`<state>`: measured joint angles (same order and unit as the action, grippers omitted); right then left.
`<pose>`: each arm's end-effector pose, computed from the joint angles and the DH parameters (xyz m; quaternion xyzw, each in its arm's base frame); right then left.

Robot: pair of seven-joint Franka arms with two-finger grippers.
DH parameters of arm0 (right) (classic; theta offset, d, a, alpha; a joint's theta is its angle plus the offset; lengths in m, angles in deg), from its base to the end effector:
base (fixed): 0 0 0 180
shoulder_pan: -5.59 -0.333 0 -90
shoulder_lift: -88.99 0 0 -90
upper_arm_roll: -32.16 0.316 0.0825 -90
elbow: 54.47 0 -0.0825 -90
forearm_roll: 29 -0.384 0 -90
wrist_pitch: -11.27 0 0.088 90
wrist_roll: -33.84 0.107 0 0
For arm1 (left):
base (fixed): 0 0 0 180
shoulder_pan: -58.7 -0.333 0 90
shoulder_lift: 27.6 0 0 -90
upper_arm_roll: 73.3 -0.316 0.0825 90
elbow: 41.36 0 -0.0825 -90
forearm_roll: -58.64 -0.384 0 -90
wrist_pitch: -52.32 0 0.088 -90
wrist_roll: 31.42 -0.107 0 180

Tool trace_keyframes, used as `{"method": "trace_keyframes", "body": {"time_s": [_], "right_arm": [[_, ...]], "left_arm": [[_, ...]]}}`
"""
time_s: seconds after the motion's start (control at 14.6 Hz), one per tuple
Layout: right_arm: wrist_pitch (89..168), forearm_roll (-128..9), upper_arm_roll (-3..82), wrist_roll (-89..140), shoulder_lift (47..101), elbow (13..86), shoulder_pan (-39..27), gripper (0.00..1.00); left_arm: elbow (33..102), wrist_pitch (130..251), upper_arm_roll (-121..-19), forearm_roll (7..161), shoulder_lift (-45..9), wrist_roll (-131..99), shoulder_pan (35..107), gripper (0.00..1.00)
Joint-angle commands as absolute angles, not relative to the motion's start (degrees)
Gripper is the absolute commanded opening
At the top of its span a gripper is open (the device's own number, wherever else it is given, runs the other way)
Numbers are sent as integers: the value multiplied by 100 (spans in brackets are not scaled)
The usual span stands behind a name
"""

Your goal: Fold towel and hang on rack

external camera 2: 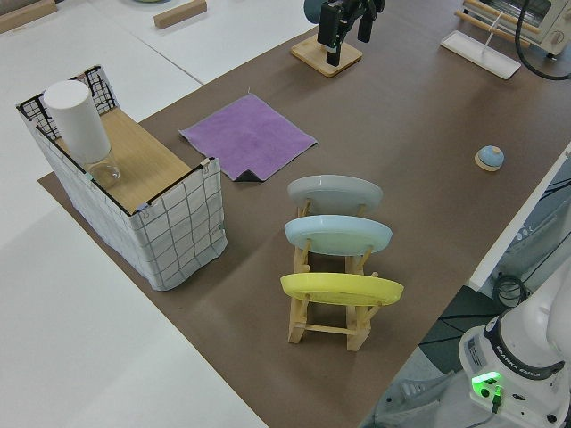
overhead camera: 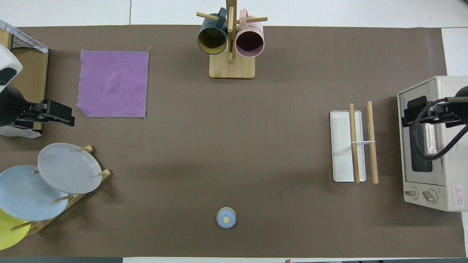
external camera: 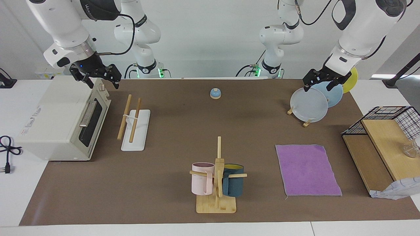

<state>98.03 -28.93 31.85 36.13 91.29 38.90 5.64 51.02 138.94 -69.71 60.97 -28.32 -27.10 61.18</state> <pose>0.5349 -0.0036 0.6141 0.9990 -0.0231 -0.0376 0.0011 0.5395 -0.0622 0.6071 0.9987 -0.0155 -0.0456 0.0159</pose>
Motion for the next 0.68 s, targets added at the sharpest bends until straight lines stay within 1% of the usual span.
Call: {"method": "trace_keyframes", "body": {"time_s": [0.0,0.62], "right_arm": [[9855,-2979,3216,3472,9180,3914,603,100],[9846,-3023,3216,3516,9233,4010,612,100]], "left_arm": [[5110,13942,-6978,6013,-2892,-2852,6064,100],[5374,14417,-6987,6057,-2997,-2738,5810,100]]}}
